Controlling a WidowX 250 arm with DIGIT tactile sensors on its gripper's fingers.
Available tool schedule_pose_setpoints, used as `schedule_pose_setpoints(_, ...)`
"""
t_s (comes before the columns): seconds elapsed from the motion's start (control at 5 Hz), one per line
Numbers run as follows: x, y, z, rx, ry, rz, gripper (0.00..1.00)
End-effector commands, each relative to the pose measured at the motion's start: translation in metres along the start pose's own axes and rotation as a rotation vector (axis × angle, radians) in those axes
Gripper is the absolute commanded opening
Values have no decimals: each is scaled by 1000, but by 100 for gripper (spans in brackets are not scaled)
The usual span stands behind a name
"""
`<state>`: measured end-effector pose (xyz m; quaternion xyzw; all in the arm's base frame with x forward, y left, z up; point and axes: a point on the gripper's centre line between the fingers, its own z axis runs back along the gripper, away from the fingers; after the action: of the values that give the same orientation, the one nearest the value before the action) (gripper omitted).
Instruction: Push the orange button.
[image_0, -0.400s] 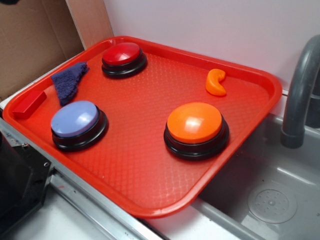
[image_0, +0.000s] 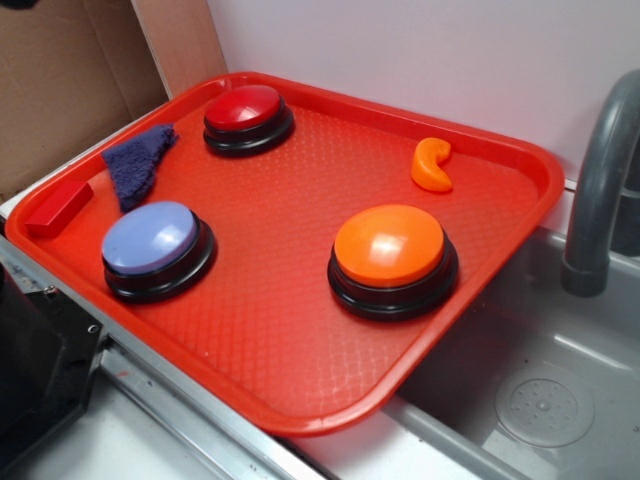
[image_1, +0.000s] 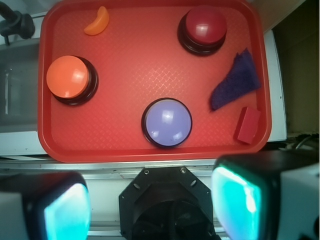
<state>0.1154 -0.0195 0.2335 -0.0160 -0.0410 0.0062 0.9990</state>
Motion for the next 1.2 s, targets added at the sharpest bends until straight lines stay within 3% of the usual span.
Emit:
schedule_pose_setpoints(0.0, 87, -62, -71, -28, -17, -497, 100)
schedule_pose_setpoints(0.2, 121, -97, -99, 3, -44, -737, 100)
schedule_pose_setpoints(0.6, 123, -130, -143, 22, -115, -841, 100)
schedule_pose_setpoints(1.0, 113, -148, -169, 4, -42, -918, 100)
